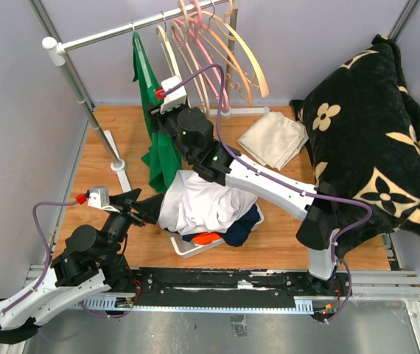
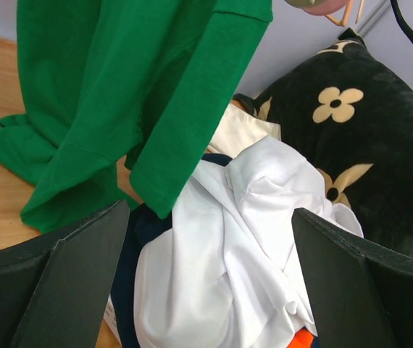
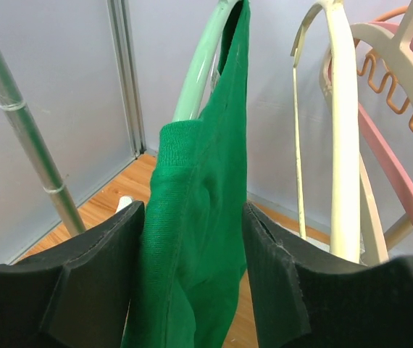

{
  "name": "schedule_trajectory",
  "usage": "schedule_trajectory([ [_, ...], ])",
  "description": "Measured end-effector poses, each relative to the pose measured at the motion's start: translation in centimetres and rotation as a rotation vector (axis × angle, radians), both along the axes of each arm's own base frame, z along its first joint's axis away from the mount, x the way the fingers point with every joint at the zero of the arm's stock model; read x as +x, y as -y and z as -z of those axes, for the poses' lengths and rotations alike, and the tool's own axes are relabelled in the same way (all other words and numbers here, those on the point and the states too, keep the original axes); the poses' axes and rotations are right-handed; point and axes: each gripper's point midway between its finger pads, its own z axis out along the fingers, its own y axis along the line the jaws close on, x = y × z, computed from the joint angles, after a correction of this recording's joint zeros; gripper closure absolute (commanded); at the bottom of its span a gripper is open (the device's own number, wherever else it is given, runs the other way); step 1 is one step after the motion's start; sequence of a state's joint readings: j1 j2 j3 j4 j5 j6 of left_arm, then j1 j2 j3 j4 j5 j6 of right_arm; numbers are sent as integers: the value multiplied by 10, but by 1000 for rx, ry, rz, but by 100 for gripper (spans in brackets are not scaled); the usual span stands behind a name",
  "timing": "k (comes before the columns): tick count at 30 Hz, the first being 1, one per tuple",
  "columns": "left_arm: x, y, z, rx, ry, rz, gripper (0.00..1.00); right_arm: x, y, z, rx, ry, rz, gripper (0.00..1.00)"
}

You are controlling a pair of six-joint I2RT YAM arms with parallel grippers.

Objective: Remove the t-shirt from the hanger
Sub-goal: Pick up the hanger from the clothesline.

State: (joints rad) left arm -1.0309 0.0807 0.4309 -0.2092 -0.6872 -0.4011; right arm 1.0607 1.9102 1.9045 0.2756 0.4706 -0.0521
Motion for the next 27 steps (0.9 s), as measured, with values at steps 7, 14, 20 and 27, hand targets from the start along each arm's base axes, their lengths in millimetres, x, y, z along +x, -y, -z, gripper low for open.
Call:
schedule_trajectory([
  [7, 0, 0, -1, -5, 3, 0, 0, 5, 4, 2, -7, -4, 13, 56],
  [14, 0, 0, -1, -3, 2, 0, 0, 11, 10, 1, -6, -4, 26, 74],
  [20, 0, 1, -3, -11, 7, 0, 0, 16, 14, 0, -5, -3, 37, 90],
  [27, 2, 3, -3, -8, 5, 0, 0, 12, 18, -2, -2, 23, -2, 99],
])
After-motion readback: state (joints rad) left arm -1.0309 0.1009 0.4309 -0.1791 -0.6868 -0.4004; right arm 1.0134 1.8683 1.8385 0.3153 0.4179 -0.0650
